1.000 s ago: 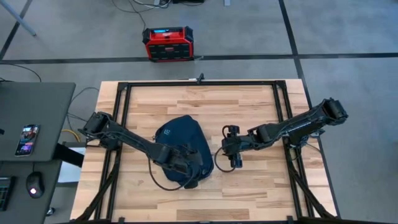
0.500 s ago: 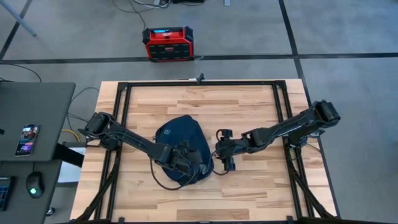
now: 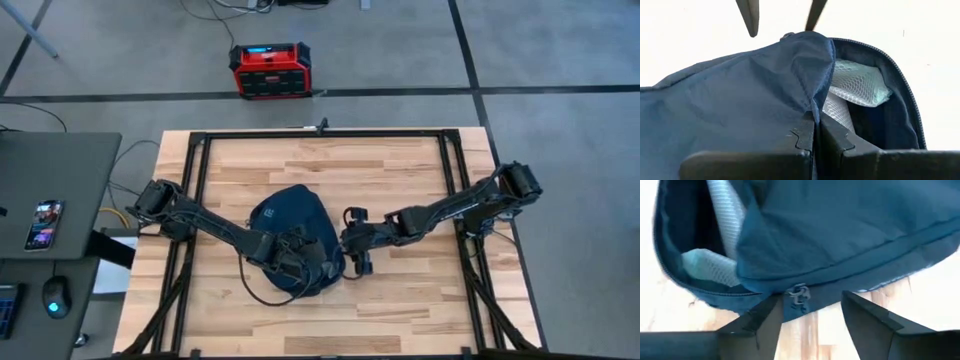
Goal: Unpack backpack
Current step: Open the backpack
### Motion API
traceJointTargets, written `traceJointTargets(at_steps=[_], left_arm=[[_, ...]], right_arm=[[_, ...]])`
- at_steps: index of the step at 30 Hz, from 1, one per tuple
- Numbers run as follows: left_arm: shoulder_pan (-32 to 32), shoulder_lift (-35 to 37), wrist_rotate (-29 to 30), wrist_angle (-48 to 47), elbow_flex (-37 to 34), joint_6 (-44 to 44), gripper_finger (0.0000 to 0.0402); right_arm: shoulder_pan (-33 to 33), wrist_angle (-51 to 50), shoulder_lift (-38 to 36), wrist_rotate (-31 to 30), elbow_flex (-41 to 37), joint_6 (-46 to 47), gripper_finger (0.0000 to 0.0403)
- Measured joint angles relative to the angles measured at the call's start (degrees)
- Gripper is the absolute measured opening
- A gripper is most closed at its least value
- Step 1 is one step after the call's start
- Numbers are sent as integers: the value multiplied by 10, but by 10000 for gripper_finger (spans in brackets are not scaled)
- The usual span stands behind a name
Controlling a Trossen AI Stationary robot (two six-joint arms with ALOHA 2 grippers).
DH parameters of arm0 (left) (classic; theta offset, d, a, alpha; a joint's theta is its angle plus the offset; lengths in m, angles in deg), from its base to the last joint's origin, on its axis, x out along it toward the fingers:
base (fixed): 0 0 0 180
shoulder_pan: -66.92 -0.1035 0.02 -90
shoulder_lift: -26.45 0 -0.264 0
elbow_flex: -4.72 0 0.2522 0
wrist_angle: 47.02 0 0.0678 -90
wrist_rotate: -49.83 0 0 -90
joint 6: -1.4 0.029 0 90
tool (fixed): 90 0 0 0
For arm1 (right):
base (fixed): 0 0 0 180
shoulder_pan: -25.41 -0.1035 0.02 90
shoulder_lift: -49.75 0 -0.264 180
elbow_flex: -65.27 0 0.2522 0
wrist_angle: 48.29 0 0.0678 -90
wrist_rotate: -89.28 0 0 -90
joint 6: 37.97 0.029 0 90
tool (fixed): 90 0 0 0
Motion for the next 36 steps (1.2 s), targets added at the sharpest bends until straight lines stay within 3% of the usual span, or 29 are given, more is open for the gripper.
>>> traceJointTargets(at_steps=[11,23,31,36], left_arm=[[2,0,0,26,0,15,0],[51,0,0,54,0,144,0],[87,0,-8,94,3,164,0],[94,1,26,91,22,171,0]], right_arm=[[0,11,17,51,0,-14,12],[36,-31,15,47,20,-73,1],[91,-85,15,32,63,-170,0],[118,-127,15,38,87,-191,0]])
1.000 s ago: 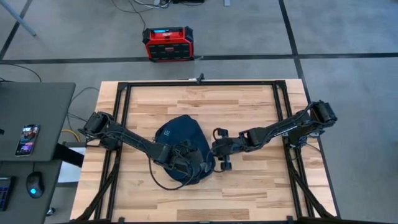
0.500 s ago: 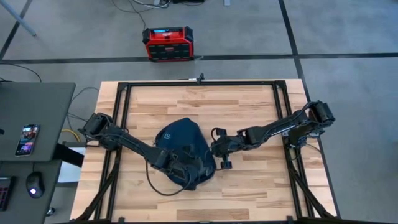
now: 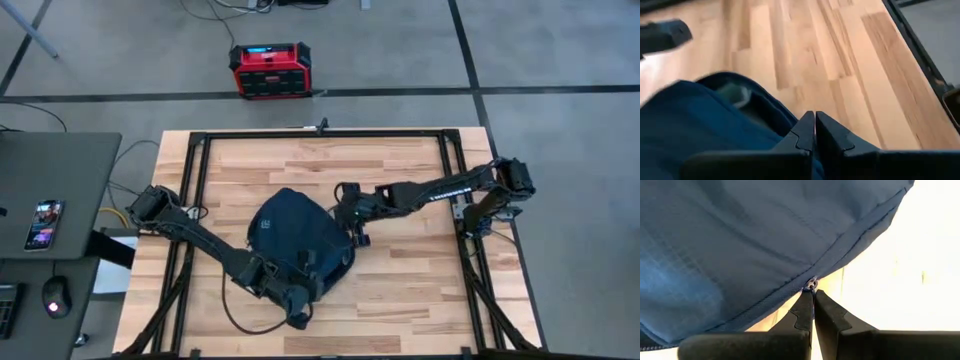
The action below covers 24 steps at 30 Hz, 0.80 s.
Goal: Unpack backpack
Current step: Open the backpack
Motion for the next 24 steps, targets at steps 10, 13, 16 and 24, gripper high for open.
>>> traceJointTargets(at_steps=[10,13,16,24], left_arm=[[-14,0,35,-65,14,-163,1],[-22,0,4,-79,14,-206,17],[-33,3,-20,-82,14,-240,54],[-59,24,-37,-84,14,-245,171]], right_arm=[[-46,-25,0,6,15,24,0],[-55,-25,0,5,15,27,0],[-56,-25,0,5,15,27,0],[-55,-26,0,5,15,26,0]])
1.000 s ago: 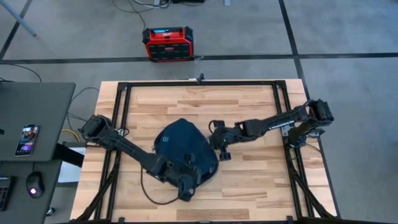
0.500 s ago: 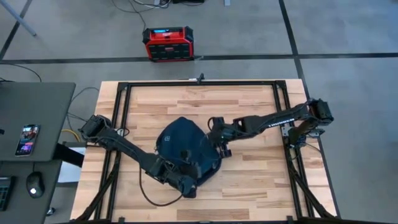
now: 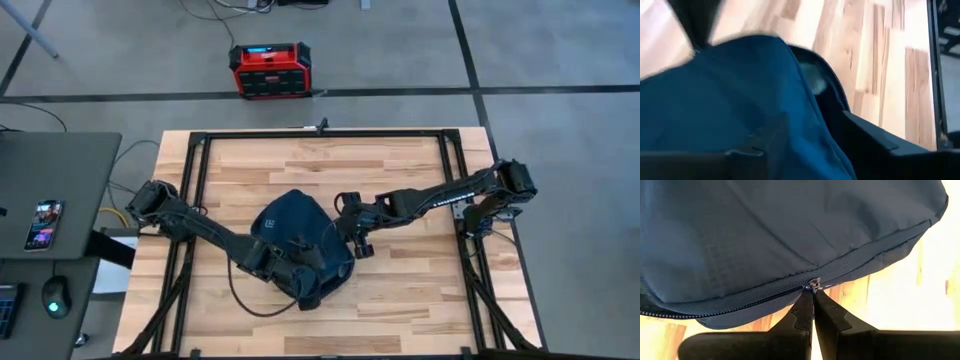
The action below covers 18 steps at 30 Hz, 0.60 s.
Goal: Unpack backpack
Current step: Open the backpack
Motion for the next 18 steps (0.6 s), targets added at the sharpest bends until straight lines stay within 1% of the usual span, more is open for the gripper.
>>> traceJointTargets(at_steps=[3,5,8,11,14,16,18], left_arm=[[-7,3,-4,-12,1,-5,185],[-10,3,-6,-27,0,-18,186],[-11,-11,-5,-20,-1,-31,185],[-13,-34,22,-30,-10,-36,184],[-22,-53,29,-24,-9,-38,183],[-30,-72,22,-16,-8,-39,173],[-35,-93,18,-9,-8,-48,146]], right_arm=[[0,-2,0,0,0,-10,0],[0,-2,0,0,0,-14,0],[0,-3,0,-1,0,-24,0],[0,-5,0,-1,0,-31,0],[0,-5,0,-1,0,-32,0],[0,-2,0,0,0,-32,0],[0,-2,0,0,0,-32,0]])
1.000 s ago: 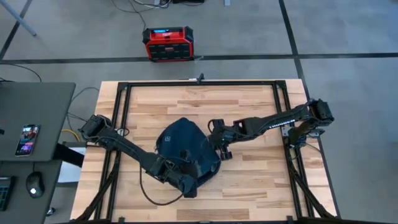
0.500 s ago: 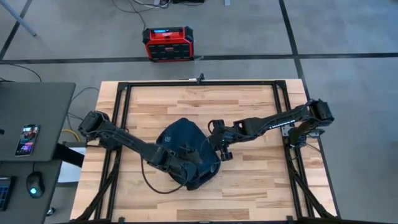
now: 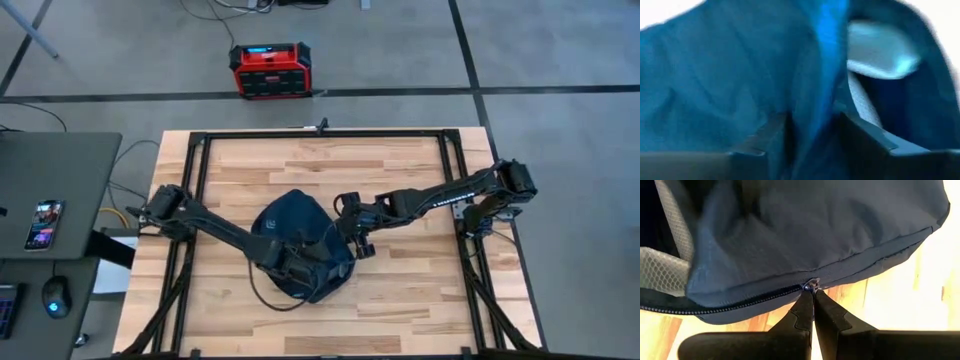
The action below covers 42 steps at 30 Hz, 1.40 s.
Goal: Unpack backpack
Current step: Open the backpack
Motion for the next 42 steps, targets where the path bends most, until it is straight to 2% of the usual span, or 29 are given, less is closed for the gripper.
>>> traceJointTargets(at_steps=[4,7,14,20,26,31,36,40,42], left_arm=[[-6,-23,0,16,0,-10,29],[0,-23,10,25,4,-11,5],[51,19,37,25,36,61,0],[71,21,41,25,38,95,0],[83,20,61,40,41,121,0],[91,20,55,48,50,140,0],[81,20,74,19,50,107,0],[80,21,75,-19,50,29,0],[80,21,96,-21,50,-20,0]], right_arm=[[0,0,0,0,0,-7,0],[0,-3,2,1,0,-5,0],[-1,-17,2,6,0,-1,0],[3,-13,3,5,5,-52,0],[46,-2,3,6,31,-86,0],[81,-3,3,-14,47,-100,0],[76,-35,3,0,47,-80,0],[70,-51,4,27,40,-31,0],[65,-63,4,34,39,-20,0]])
